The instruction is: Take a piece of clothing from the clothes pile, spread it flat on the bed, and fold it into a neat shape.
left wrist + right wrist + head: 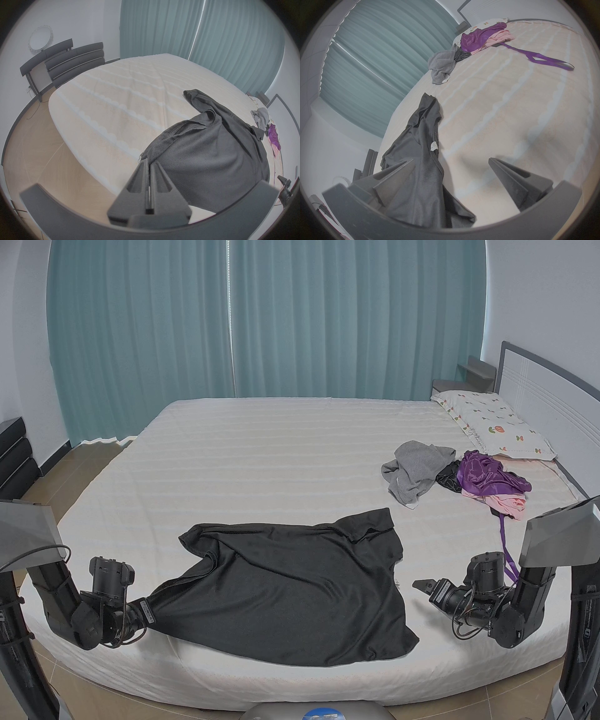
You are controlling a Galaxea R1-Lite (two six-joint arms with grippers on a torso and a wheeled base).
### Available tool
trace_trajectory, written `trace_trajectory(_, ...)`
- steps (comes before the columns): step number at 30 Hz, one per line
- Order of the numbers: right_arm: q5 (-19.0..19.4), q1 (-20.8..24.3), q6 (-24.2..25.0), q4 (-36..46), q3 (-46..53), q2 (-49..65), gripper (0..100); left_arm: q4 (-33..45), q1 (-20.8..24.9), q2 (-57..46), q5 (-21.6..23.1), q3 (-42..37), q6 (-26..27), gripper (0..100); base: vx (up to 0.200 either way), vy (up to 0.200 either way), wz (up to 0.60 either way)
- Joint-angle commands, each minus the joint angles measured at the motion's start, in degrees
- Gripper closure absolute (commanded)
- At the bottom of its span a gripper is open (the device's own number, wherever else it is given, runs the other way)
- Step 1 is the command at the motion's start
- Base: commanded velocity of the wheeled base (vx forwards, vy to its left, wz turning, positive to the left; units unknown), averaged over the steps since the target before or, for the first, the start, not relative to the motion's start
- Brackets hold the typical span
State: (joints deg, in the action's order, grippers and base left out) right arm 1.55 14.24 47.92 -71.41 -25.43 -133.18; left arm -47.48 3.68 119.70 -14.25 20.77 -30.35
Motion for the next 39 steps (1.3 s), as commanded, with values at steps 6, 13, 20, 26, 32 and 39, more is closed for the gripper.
trace_trajectory(6,0.8,2.0,0.0,-0.1,-5.9,-5.2,0,2.7,-0.3,-1.0,-0.1,-0.3,0.1,100,0.000,0.000,0.00)
trace_trajectory(13,1.4,5.8,-1.4,2.0,-11.6,-8.0,0,2.7,0.1,-1.0,0.0,-0.4,0.1,100,0.000,0.000,0.00)
trace_trajectory(20,0.6,5.7,-6.9,5.7,-13.7,-8.5,0,2.7,0.0,-1.0,0.0,-0.4,0.1,100,0.000,0.000,0.00)
trace_trajectory(26,0.5,5.8,-9.1,5.8,-14.4,-9.4,100,2.6,0.1,-0.6,0.1,-0.4,0.0,100,0.000,0.000,0.00)
trace_trajectory(32,0.5,5.7,-9.2,6.5,-16.7,-9.1,100,2.7,0.2,-0.5,0.1,-0.4,0.0,100,0.000,0.000,0.00)
trace_trajectory(39,-0.8,4.5,-9.2,8.1,-24.6,-8.2,100,2.3,0.2,-0.1,0.4,-0.4,0.0,100,0.000,0.000,0.00)
